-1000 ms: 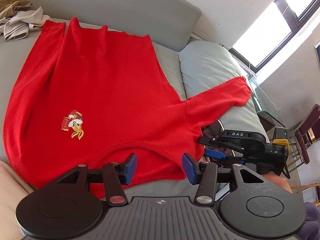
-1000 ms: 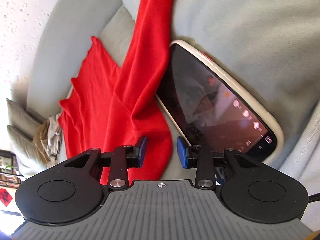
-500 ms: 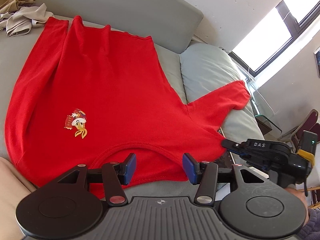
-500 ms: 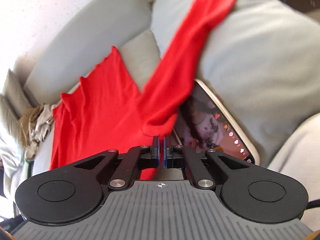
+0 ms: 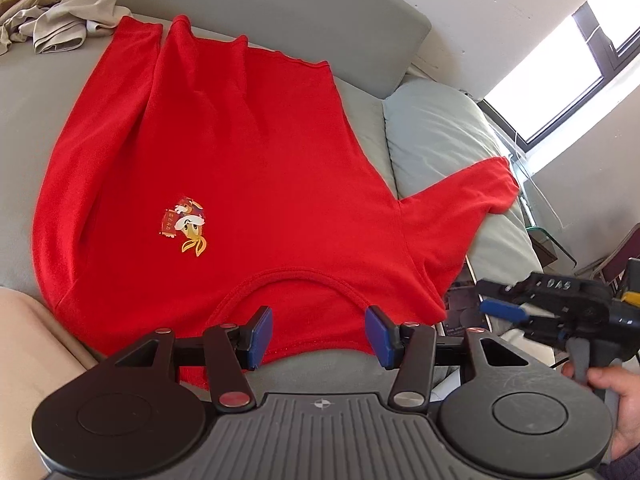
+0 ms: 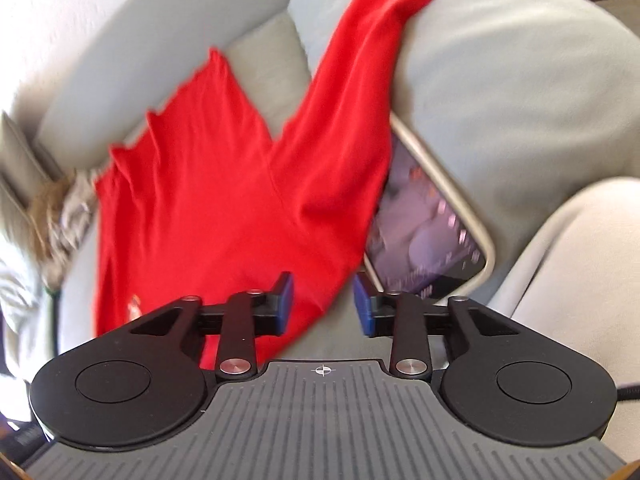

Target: Fold clothes

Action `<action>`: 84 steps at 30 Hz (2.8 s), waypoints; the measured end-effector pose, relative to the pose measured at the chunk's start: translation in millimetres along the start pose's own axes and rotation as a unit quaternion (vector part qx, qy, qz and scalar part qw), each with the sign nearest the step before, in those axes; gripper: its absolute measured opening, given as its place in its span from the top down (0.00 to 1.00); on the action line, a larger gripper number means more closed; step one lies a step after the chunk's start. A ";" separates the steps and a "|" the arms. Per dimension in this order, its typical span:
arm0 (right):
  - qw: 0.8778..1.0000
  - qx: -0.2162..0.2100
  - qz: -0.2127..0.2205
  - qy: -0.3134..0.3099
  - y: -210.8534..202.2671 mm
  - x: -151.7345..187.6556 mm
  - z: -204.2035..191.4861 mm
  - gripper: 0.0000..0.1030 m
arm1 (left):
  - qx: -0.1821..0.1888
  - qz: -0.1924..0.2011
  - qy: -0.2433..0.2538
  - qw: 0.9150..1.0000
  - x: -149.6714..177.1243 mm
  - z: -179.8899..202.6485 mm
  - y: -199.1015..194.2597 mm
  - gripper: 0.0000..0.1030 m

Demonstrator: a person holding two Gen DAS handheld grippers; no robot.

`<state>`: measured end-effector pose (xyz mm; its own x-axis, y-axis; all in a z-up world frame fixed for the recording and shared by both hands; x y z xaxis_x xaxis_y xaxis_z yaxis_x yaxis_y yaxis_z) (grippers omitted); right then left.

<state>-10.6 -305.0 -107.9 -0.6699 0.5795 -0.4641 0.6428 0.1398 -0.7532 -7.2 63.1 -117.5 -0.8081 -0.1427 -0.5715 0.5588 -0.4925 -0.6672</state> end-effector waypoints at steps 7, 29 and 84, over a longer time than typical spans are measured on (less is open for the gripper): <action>0.991 0.023 0.095 0.090 -20.0 -96.7 66.1 0.62 | 0.002 -0.005 -0.007 1.000 -0.3 3.3 5.5 0.52; 0.982 -0.068 0.121 0.125 87.1 -169.0 111.7 0.94 | 0.029 -0.023 0.037 0.999 -9.0 54.0 35.7 0.52; 0.970 -0.042 -0.076 -0.228 192.9 -40.9 -249.7 0.39 | -0.185 0.126 -0.057 0.973 -294.5 -271.5 183.3 0.51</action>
<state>233.6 -101.2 -117.8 -0.8418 0.1342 -0.5229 0.5387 0.2710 -0.7977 383.8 247.9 -201.2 -0.6398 -0.3229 -0.6974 0.7543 -0.0899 -0.6503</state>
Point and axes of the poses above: each gripper's, at about its wrist camera, not at the fingertips, and y roughly the way its jaws point, z to its right, x to its underside, the point moved 2 cm from there along y, roughly the way its jaws point, and after that the axes turned 7 degrees about z, right-handed, at the moved point
